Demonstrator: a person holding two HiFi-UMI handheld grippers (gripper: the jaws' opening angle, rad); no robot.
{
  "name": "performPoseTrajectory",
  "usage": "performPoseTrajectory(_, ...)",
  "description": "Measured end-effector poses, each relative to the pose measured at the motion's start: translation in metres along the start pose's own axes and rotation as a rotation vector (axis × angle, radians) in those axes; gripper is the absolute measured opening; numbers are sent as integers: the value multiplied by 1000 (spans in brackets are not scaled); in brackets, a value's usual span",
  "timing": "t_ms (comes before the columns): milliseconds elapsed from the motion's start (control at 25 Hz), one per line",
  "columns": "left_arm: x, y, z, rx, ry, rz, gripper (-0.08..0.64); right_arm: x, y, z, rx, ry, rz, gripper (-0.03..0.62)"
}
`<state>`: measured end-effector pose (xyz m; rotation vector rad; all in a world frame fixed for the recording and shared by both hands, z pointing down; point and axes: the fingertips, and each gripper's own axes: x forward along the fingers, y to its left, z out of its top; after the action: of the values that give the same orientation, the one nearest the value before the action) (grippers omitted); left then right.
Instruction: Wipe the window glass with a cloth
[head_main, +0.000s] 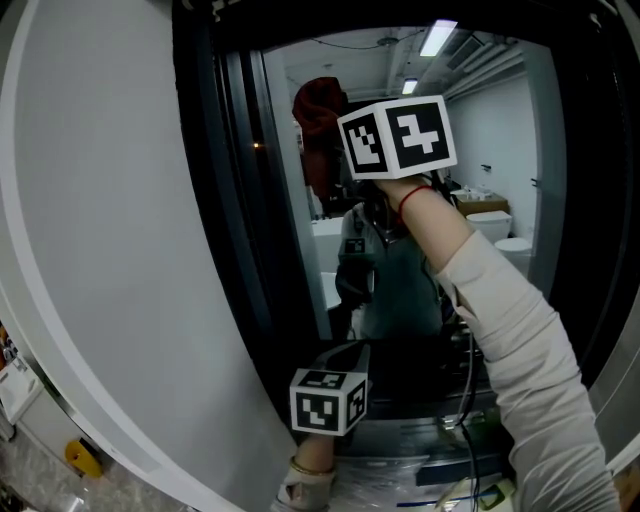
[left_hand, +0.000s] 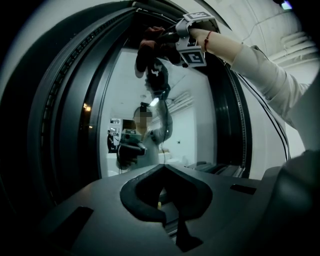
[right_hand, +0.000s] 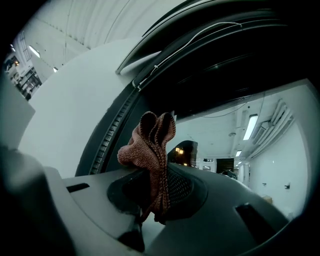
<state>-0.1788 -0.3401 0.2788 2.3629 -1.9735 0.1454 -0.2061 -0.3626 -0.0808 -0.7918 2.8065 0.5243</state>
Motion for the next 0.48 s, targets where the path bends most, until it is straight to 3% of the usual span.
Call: performPoseTrajectory(480, 8, -9, -6, 3, -4, -41, 5, -24, -20, -8, -21, 20, -24, 51)
